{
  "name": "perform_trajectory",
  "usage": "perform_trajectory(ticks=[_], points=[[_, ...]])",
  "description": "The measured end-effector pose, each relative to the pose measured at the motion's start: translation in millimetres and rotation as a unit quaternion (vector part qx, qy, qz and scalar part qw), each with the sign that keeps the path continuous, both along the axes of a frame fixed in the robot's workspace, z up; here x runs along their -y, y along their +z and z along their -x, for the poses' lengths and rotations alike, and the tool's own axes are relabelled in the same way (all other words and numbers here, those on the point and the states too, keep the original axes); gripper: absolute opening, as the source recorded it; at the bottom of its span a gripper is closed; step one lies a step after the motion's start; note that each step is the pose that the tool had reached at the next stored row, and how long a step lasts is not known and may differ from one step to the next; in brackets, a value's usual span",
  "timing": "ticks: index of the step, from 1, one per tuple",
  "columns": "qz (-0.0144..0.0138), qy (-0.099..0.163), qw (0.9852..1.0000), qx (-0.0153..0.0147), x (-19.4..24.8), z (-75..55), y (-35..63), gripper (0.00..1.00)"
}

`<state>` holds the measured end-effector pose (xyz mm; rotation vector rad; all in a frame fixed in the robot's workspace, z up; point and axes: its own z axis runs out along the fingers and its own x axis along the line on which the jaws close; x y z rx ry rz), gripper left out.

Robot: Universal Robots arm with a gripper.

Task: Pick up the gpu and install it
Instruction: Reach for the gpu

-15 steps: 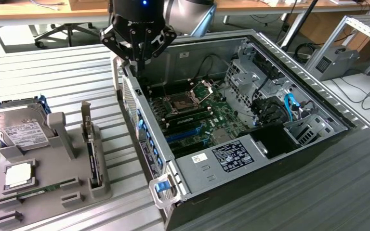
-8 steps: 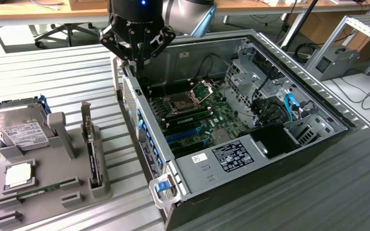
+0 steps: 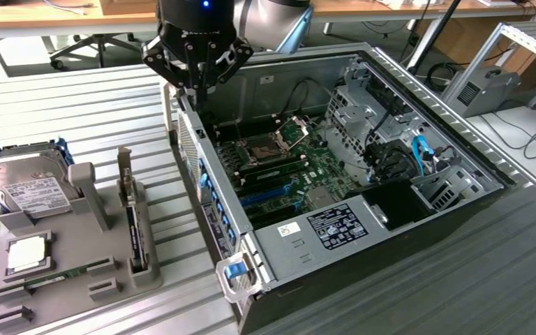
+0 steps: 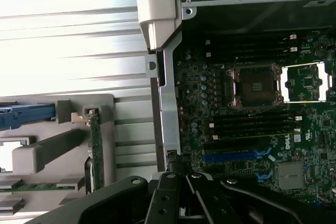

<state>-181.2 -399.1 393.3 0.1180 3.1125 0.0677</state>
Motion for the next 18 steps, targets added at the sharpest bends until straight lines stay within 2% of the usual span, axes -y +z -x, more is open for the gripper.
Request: perform_trajectory(ticks=[18], points=[[0.0,0.0,1.0,0.0,0.1,5.9,-0.1,0.11]])
